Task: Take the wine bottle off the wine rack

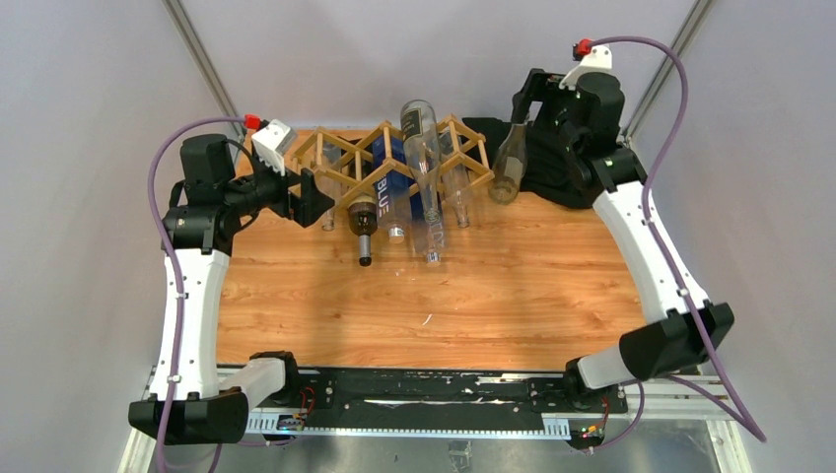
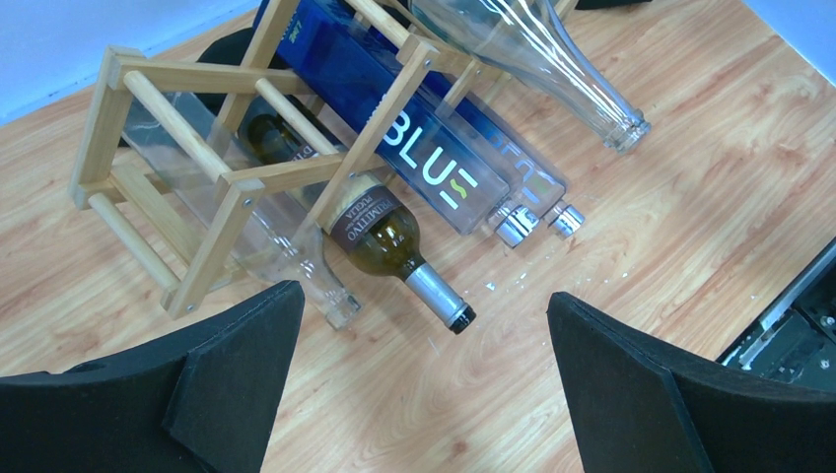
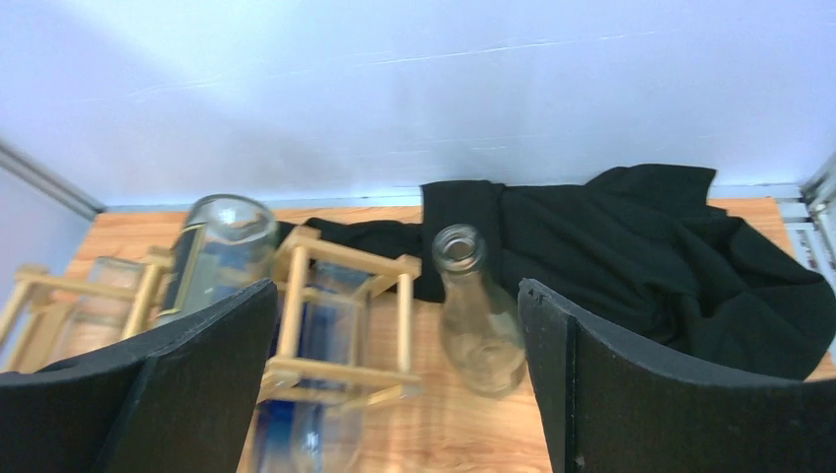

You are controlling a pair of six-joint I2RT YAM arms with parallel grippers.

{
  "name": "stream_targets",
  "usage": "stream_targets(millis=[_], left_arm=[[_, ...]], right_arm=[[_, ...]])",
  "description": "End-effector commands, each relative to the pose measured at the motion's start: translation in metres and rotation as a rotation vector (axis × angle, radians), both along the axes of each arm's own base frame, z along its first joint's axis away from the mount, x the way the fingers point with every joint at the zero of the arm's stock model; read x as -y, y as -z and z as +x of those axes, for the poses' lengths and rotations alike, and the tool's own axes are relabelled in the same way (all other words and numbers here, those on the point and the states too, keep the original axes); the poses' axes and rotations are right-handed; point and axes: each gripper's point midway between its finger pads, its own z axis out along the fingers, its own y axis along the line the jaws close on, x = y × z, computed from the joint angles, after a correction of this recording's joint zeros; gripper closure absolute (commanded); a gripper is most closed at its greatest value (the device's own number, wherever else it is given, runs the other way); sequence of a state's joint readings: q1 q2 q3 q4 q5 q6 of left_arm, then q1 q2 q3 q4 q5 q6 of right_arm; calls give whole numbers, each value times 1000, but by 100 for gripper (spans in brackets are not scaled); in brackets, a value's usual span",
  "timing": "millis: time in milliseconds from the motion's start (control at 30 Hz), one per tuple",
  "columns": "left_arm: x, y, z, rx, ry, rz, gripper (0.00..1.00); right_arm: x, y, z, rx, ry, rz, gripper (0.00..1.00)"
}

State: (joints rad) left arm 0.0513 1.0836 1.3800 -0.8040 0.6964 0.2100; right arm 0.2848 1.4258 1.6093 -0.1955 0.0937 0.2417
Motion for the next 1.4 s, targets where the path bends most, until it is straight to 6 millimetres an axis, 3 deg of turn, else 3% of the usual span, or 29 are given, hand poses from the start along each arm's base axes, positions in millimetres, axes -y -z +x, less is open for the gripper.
stream_targets(millis=[0, 233, 467, 600, 1033, 1200, 1367], left_arm=[[-7, 10, 3, -2, -12, 35, 0], [-10, 16, 4, 13, 1, 78, 0], [-12, 24, 2, 26, 32, 130, 0], [-12, 28, -1, 33, 42, 145, 0], [-17, 40, -1, 27, 44, 187, 0], [-18, 42, -2, 28, 48, 194, 0], [-18, 46, -4, 30, 55, 201, 0]], right_arm=[[-43, 17, -33, -89, -106, 39, 5], [-121, 49, -70, -222, -359, 90, 5], [-171, 88, -81, -372, -518, 125, 4], [-185, 114, -81, -450, -548, 139, 4], [-215, 167, -66, -578, -567, 151, 4], [-227, 180, -62, -609, -579, 160, 14], [-235, 180, -60, -611, -592, 183, 32]])
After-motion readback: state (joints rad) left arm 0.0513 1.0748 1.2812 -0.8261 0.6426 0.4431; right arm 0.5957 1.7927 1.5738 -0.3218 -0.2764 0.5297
